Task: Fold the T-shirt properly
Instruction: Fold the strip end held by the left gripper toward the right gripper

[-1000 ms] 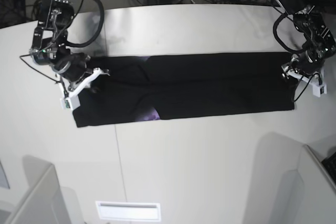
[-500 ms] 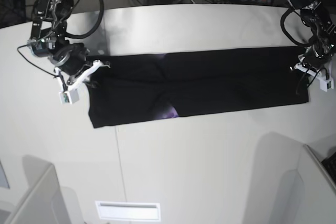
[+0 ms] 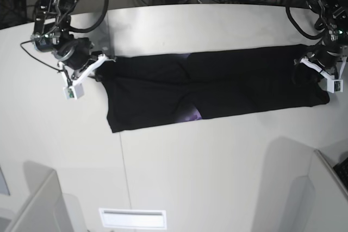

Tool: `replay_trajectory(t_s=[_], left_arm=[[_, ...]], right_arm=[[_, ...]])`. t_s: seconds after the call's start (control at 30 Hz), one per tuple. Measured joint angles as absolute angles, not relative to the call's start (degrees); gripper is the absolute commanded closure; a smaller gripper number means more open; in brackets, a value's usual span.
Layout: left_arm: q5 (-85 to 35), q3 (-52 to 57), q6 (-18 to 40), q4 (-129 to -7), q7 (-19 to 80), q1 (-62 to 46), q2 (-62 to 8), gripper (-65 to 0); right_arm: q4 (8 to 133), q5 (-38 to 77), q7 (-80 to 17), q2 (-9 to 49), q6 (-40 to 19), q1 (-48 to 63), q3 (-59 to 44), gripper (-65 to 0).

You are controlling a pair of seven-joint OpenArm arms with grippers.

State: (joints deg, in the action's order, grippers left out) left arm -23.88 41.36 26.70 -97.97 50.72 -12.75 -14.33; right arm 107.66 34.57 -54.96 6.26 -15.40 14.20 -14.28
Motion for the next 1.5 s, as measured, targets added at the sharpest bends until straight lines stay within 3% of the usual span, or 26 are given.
replay_trajectory(t_s=[0.13,0.23,0.37,0.63,1.07,1.5], left_arm=[[-23.3,38.2,25.6,-103.4,50.7,-14.3,-12.3,0.0],[-23.6,33.8,21.3,-105.5,50.6,-14.5,-10.6,0.0],[-24.0,26.0,16.4,-105.9,50.7,-14.3,-10.7,0.0],[-24.0,16.0,12.2,-105.8,50.7,-13.1,-7.6,0.0],[-23.6,4.0,7.5,-105.4,50.7,-10.2,-4.4,0.0],[-24.0,2.5,7.5,-102.5,50.4,-9.4,-4.4,0.0]], right_arm=[[109.1,34.8,-54.8,6.2,-15.4,14.2,-14.3,0.0],[109.1,34.7,-54.9,6.3,-15.4,14.2,-14.3,0.0],[109.1,34.7,-54.9,6.2,-15.4,14.2,-14.3,0.0],[109.1,34.7,-54.8,6.1,-15.4,14.2,-14.3,0.0],[109.1,34.7,-54.9,6.2,-15.4,14.2,-14.7,0.0],[109.1,34.7,-54.8,6.3,-15.4,14.0,-14.7,0.0]])
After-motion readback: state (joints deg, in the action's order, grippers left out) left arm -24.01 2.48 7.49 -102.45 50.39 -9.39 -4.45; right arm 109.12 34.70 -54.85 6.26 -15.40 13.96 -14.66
